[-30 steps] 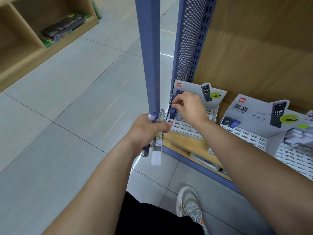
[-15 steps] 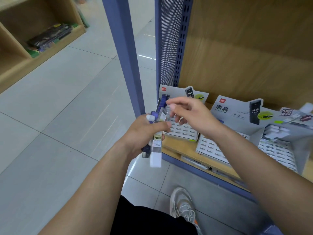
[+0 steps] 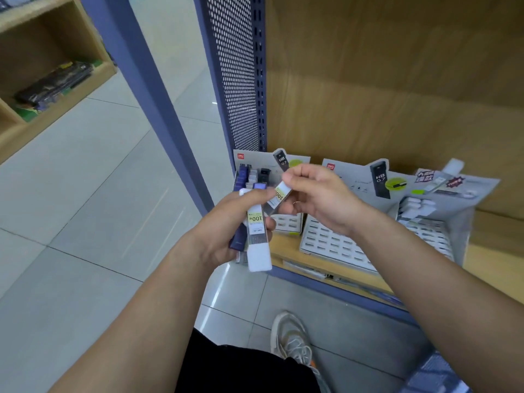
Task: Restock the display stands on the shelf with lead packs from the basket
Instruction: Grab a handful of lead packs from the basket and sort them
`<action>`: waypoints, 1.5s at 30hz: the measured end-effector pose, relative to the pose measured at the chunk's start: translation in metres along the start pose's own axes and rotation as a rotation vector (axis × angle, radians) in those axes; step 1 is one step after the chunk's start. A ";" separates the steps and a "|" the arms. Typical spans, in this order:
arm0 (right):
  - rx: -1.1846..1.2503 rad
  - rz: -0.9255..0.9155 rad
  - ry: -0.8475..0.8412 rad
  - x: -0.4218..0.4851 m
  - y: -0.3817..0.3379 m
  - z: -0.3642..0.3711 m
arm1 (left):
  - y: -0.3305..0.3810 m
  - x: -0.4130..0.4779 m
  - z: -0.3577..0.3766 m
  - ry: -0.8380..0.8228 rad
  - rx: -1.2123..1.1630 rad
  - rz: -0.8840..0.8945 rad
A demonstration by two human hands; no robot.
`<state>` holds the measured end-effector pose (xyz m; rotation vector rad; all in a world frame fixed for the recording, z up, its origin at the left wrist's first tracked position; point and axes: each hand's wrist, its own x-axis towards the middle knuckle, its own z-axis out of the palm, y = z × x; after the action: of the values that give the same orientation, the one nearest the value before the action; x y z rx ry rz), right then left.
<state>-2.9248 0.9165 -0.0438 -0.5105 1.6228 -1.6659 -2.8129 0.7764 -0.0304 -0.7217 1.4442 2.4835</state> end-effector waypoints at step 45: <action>-0.609 -0.011 0.709 -0.111 0.116 -0.273 | -0.164 0.165 0.179 0.244 0.608 -0.035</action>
<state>-3.0252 1.1913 -0.1653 -0.2068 2.6792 -1.4107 -2.9498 0.9997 -0.1642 -0.9136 2.0987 1.8031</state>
